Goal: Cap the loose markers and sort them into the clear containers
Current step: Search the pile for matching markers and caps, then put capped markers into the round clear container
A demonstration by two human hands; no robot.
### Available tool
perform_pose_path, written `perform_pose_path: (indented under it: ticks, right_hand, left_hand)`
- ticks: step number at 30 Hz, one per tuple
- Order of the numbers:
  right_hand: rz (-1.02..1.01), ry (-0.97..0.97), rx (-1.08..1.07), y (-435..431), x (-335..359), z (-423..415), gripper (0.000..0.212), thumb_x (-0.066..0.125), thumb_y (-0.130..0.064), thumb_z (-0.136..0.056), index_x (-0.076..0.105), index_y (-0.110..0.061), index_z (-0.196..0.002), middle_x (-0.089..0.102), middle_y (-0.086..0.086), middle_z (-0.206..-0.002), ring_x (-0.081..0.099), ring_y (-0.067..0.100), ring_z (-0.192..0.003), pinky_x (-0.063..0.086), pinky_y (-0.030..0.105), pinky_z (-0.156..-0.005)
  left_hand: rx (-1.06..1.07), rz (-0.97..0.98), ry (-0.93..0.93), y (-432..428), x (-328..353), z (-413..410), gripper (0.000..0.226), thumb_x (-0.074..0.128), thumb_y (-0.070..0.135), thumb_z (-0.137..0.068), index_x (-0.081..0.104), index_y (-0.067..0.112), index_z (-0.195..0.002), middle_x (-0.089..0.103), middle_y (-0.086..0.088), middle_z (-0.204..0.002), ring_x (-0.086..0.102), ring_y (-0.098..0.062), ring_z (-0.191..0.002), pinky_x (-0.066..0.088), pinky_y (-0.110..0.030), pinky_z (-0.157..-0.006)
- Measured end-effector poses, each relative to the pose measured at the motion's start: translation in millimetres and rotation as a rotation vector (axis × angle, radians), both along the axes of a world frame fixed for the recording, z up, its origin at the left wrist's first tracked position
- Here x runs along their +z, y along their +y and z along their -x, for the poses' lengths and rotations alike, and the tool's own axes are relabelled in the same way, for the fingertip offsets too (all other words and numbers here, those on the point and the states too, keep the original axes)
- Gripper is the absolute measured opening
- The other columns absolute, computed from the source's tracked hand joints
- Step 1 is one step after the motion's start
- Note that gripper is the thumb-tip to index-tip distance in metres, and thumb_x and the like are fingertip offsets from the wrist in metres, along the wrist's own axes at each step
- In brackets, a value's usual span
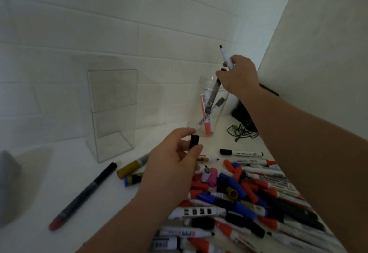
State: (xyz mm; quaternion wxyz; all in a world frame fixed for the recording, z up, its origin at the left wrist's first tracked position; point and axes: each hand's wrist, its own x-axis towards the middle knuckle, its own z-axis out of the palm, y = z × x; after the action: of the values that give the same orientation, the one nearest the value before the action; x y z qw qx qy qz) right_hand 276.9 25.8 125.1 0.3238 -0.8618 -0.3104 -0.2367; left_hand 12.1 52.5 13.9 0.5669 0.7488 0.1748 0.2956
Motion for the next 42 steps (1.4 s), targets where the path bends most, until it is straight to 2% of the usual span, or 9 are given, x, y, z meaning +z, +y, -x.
perform_pose_path:
  ticks: [4, 9, 13, 15, 18, 21, 26, 38, 42]
  right_hand:
    - [0.008, 0.037, -0.014, -11, -4, 6, 0.027, 0.062, -0.027, -0.088, 0.068, -0.001, -0.091, 0.063, 0.005, -0.077, 0.054, 0.014, -0.065, 0.04, 0.022, -0.053]
    - [-0.114, 0.114, 0.035, -40, -5, 48, 0.02, 0.064, -0.03, -0.089, 0.067, -0.012, -0.099, 0.066, 0.0, -0.081, 0.062, 0.014, -0.07, 0.047, 0.02, -0.054]
    - [-0.043, 0.327, 0.146, -93, -26, 104, 0.021, 0.072, -0.027, -0.089, 0.068, -0.012, -0.103, 0.072, 0.012, -0.088, 0.068, 0.022, -0.066, 0.06, 0.038, -0.057]
    - [0.028, 0.481, 0.212, -128, -43, 126, 0.019, 0.073, -0.027, -0.09, 0.067, -0.016, -0.104, 0.074, 0.008, -0.081, 0.062, 0.014, -0.054, 0.05, 0.029, -0.045]
    - [0.016, 0.717, 0.271, -173, -66, 147, 0.012, 0.068, -0.03, -0.093, 0.068, -0.019, -0.097, 0.072, 0.005, -0.073, 0.056, 0.016, -0.052, 0.043, 0.027, -0.049]
    - [-0.067, 0.802, 0.306, -202, -85, 157, 0.016, 0.061, -0.031, -0.097, 0.07, -0.022, -0.087, 0.065, 0.007, -0.068, 0.051, 0.018, -0.052, 0.04, 0.025, -0.046]
    - [-0.052, 0.544, 0.348, -216, -101, 170, 0.01, 0.063, -0.033, -0.093, 0.07, -0.036, -0.086, 0.068, -0.004, -0.069, 0.056, 0.014, -0.056, 0.05, 0.027, -0.052]
    - [0.006, 0.529, 0.352, -228, -101, 153, 0.001, 0.068, -0.037, -0.088, 0.067, -0.037, -0.088, 0.068, -0.005, -0.076, 0.062, 0.013, -0.065, 0.051, 0.022, -0.057]
    - [0.258, 0.526, 0.283, -243, -92, 145, 0.011, 0.074, -0.029, -0.086, 0.064, -0.034, -0.088, 0.065, -0.012, -0.078, 0.06, -0.001, -0.065, 0.043, 0.011, -0.057]
  left_hand:
    - [0.026, -0.046, 0.015, -1, -2, 0, 0.027, 0.065, 0.038, -0.094, 0.055, 0.049, -0.117, 0.068, 0.014, -0.091, 0.068, -0.001, -0.07, 0.057, -0.019, -0.064]
    - [0.036, -0.131, 0.064, -4, -1, 1, 0.021, 0.065, 0.043, -0.093, 0.055, 0.044, -0.112, 0.064, 0.016, -0.087, 0.061, 0.009, -0.075, 0.045, -0.005, -0.057]
    - [0.01, -0.221, 0.077, -13, 1, 4, 0.017, 0.069, 0.034, -0.092, 0.059, 0.039, -0.105, 0.064, 0.014, -0.086, 0.059, 0.009, -0.073, 0.042, -0.003, -0.056]
    - [-0.019, -0.194, 0.05, -21, -1, 4, 0.018, 0.073, 0.027, -0.09, 0.064, 0.035, -0.103, 0.066, 0.011, -0.085, 0.062, 0.006, -0.069, 0.043, -0.005, -0.055]
    - [-0.061, -0.024, 0.016, -33, -2, 5, 0.019, 0.076, 0.019, -0.088, 0.07, 0.03, -0.102, 0.073, 0.004, -0.091, 0.07, -0.002, -0.075, 0.053, -0.01, -0.064]
    - [-0.143, 0.466, -0.072, -46, -4, 3, 0.019, 0.069, 0.002, -0.09, 0.066, 0.008, -0.108, 0.076, -0.013, -0.094, 0.076, -0.026, -0.088, 0.062, -0.036, -0.079]
    - [-0.202, 0.834, -0.189, -55, -4, 2, 0.036, 0.068, 0.007, -0.081, 0.06, -0.004, -0.114, 0.074, -0.023, -0.101, 0.074, -0.035, -0.095, 0.062, -0.042, -0.083]
    - [-0.14, 0.619, -0.152, -59, -13, -3, 0.022, 0.07, 0.014, -0.074, 0.068, 0.006, -0.094, 0.076, -0.015, -0.091, 0.074, -0.025, -0.083, 0.062, -0.03, -0.073]
    - [-0.155, 0.383, -0.127, -64, -13, 1, 0.022, 0.08, 0.028, -0.063, 0.075, 0.022, -0.082, 0.076, -0.011, -0.088, 0.071, -0.026, -0.081, 0.058, -0.034, -0.078]
